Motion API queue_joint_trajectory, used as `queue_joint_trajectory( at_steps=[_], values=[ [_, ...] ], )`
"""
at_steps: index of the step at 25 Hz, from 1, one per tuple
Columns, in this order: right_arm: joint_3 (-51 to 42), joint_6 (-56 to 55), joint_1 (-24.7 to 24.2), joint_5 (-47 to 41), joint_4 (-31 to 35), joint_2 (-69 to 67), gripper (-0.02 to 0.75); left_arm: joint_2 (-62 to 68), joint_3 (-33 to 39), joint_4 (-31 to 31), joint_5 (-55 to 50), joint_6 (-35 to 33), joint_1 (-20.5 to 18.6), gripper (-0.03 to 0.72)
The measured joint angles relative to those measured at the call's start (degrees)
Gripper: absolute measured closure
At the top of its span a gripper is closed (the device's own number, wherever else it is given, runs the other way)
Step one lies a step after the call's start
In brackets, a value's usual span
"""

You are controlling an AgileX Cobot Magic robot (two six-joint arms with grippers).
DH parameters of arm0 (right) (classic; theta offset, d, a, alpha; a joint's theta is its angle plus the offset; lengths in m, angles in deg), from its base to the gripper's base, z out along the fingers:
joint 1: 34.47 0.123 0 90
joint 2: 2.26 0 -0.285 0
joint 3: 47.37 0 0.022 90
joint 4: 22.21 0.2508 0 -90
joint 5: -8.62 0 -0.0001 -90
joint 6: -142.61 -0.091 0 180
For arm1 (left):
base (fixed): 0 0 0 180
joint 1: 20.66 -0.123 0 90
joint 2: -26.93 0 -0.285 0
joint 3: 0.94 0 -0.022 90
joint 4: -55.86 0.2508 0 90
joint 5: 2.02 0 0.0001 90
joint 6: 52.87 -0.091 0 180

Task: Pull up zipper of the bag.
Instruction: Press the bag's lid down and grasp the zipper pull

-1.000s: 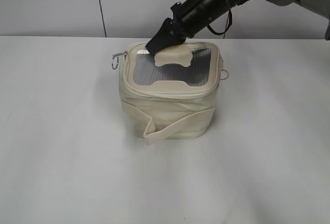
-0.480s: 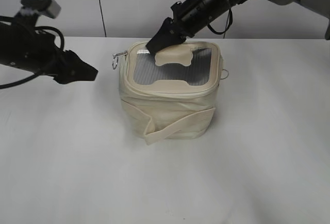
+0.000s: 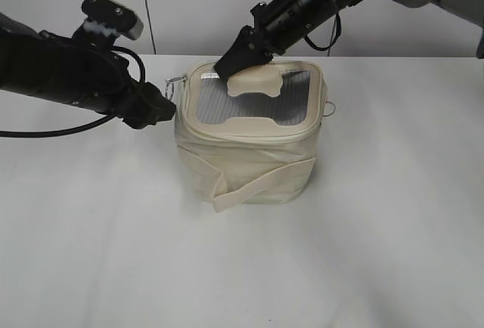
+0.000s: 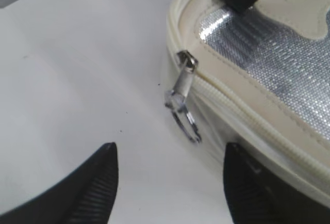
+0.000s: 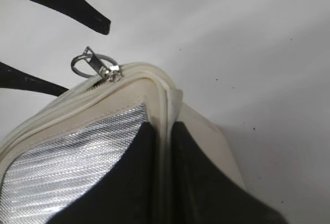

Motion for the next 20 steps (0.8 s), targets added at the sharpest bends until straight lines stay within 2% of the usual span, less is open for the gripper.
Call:
queue_joint_trajectory(
  at_steps=[9, 13, 15, 18, 20],
  values=[
    [0.0, -0.3, 0.0, 0.0, 0.0, 0.0, 0.664, 2.58, -1.8, -3.7, 1.55, 0.0, 0.06, 0.207],
    [0.0, -0.3, 0.0, 0.0, 0.0, 0.0, 0.665, 3.16, -4.0, -3.94, 1.22, 0.0, 0.06, 0.238],
    [0.0, -0.3, 0.0, 0.0, 0.0, 0.0, 0.665, 3.77, -4.56, -3.97, 0.87, 0.0, 0.06, 0.323],
    [0.0, -0.3, 0.0, 0.0, 0.0, 0.0, 0.67, 4.55, -4.56, -3.89, 0.03, 0.0, 0.06, 0.579],
    [0.0, -0.54, 0.0, 0.0, 0.0, 0.0, 0.673, 4.66, -4.56, -3.57, -0.02, -0.12, 0.06, 0.665]
  ],
)
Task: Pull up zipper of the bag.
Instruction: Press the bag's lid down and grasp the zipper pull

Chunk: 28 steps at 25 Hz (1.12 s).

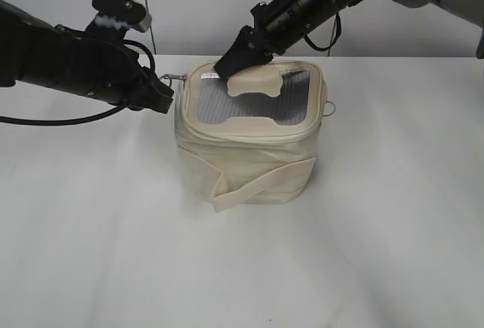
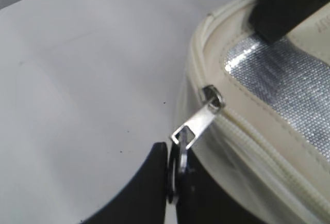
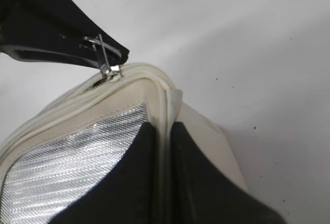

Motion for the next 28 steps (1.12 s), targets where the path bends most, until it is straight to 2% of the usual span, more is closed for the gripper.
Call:
queue_joint_trajectory(
  at_steps=[2, 6, 18, 23, 28],
  values=[
    [0.0, -0.39, 0.0, 0.1, 0.0, 0.0, 0.673, 0.0, 0.0, 0.58, 0.0, 0.0, 0.0, 0.694],
    [0.0, -1.56, 0.0, 0.1, 0.0, 0.0, 0.674, -1.29, 0.67, 1.46, 0.16, 0.0, 0.0, 0.697],
    [0.0, -5.5, 0.11, 0.35, 0.0, 0.0, 0.675, -12.19, 11.3, 2.48, -0.48, 0.17, 0.17, 0.697],
    [0.0, -6.84, 0.11, 0.41, 0.0, 0.0, 0.675, -15.06, 14.29, 2.62, -6.59, 0.56, 0.17, 0.697],
    [0.0, -7.78, 0.11, 0.52, -0.12, 0.0, 0.682, -15.99, 16.2, 4.88, -16.46, 3.78, 0.17, 0.697]
  ],
)
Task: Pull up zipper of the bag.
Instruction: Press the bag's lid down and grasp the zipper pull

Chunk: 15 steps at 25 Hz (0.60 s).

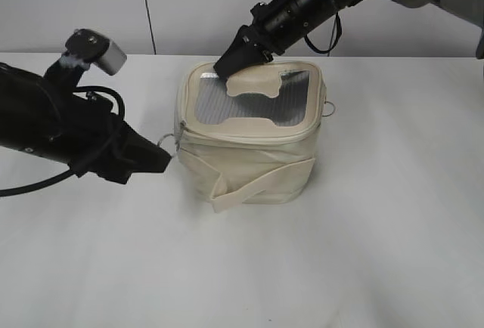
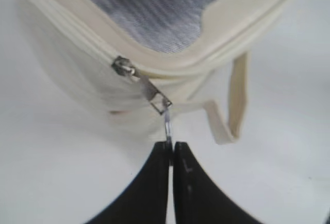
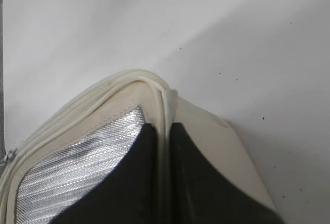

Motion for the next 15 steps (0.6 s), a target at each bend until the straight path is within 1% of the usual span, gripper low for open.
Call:
queue_joint_trajectory(
  at_steps=[4, 7, 12, 15],
  values=[
    [0.0, -0.43, 0.0, 0.0, 0.0, 0.0, 0.682, -0.11, 0.49, 1.61, -5.7, 1.25, 0.0, 0.697],
    [0.0, -0.5, 0.0, -0.11, 0.05, 0.0, 0.682, -0.11, 0.49, 1.41, -5.04, 1.59, 1.93, 0.697],
    [0.0, -0.5, 0.0, -0.11, 0.11, 0.0, 0.682, -0.05, 0.49, -1.73, 2.47, 1.71, 10.13, 0.695],
    [0.0, -0.5, 0.0, -0.17, 0.11, 0.0, 0.683, 1.02, -0.95, -2.3, 6.41, 1.77, 15.01, 0.693]
  ],
)
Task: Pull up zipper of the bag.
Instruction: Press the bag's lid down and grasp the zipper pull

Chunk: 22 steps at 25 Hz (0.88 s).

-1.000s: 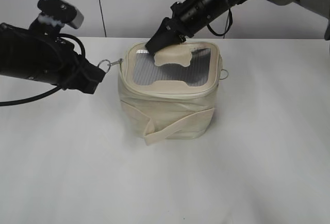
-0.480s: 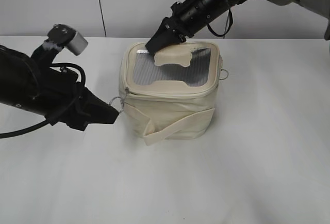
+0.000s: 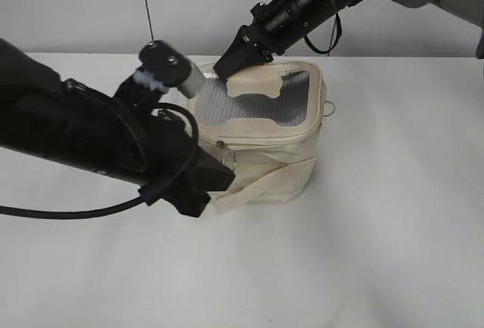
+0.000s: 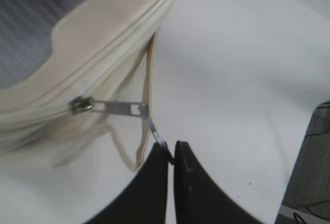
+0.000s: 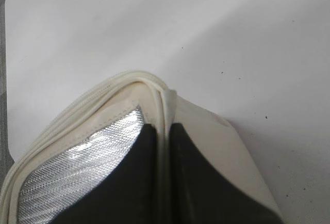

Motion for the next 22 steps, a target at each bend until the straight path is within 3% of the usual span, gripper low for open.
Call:
queue_joint_trajectory(
  at_steps=[5, 12, 15, 17, 19, 22],
  values=[
    [0.0, 0.0, 0.0, -0.18, 0.0, 0.0, 0.684, 3.75, -3.77, -0.26, 1.43, 0.05, 4.05, 0.692],
    [0.0, 0.0, 0.0, -0.18, 0.0, 0.0, 0.684, 5.52, -4.65, -0.86, 0.05, 0.7, 4.68, 0.69],
    [0.0, -1.0, 0.0, -0.3, 0.0, 0.0, 0.669, 5.52, -4.94, -0.32, -2.74, 3.35, 4.68, 0.612],
    [0.57, -2.11, -0.07, -0.36, -0.24, 0.0, 0.58, 5.22, -4.95, 1.93, -4.36, 6.36, 4.68, 0.482],
    [1.86, -3.57, -0.69, -0.25, -1.25, 0.26, 0.43, 4.52, -4.95, 4.58, -5.94, 10.0, 4.68, 0.367],
    [3.29, -7.43, -2.73, 0.35, -3.35, 1.76, 0.327, 1.16, -4.9, 11.49, -8.4, 17.1, 3.7, 0.337]
  ],
)
